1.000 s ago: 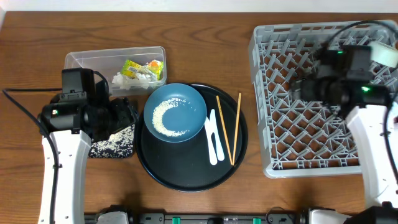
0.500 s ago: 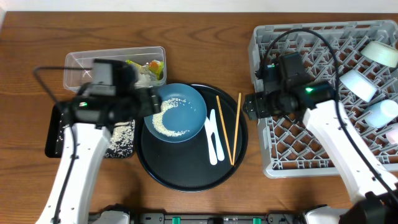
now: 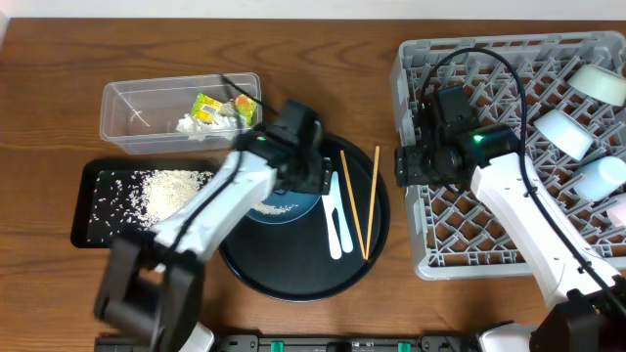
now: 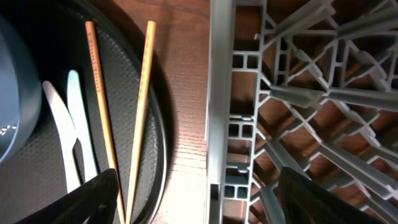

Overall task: Sort waste into correct bins and load items into the dishwasher rack
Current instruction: 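Reach left gripper to the blue plate's edge and grasp it, then lift and tilt the blue plate with left gripper over the black tray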

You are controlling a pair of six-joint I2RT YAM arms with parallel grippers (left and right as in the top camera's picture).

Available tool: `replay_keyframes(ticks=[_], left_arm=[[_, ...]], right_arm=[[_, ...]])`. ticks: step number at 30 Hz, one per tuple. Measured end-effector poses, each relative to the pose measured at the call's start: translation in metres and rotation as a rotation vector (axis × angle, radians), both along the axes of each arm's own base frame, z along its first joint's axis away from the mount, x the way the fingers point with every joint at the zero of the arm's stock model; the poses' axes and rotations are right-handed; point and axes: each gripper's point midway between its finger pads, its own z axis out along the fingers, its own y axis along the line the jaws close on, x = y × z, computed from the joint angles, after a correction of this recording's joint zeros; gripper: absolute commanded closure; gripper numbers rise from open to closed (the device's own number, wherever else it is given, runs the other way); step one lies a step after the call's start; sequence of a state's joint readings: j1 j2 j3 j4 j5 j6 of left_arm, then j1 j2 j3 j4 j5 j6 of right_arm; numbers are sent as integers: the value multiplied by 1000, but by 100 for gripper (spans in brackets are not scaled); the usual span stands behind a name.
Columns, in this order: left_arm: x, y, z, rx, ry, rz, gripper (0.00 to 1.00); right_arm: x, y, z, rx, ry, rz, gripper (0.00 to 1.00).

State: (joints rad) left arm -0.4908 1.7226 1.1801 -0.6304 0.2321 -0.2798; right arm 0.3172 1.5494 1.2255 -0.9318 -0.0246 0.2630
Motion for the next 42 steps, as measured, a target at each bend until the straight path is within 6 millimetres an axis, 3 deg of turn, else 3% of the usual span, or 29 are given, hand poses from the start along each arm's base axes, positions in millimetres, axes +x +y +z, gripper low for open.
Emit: replay_keyframes(ticks=[4,8,13,16,17,21,30,36,42], left_arm=[[-6,-9,-26,31,50,-30,21],[-13,-14,-44,71,76,-53,30],[-20,-7,-59,161,90,-71,57],[-18,-5,-60,182,79,-72,90],[-16,-5,-60,192,67,-77,94],[-6,-1,-47,226,14,-71,94],[-19,11,-40,271,47,-73,94],[-30,15,1,224,17,-66,94],[-35,18,55,139,-94,-51,94]], right_arm=[[0,-1,0,-3,0,-2,21],[0,-1,0,-7,-1,-3,21],[0,-3,0,-13,-1,-6,21],[0,-3,0,-14,-1,-6,21],[0,-3,0,-14,-1,-6,21],[0,-3,-1,-17,1,-8,21],[-2,-7,-1,-37,5,-19,21],[-3,-10,-2,-52,8,-23,21],[-3,-12,-2,-60,8,-25,21]])
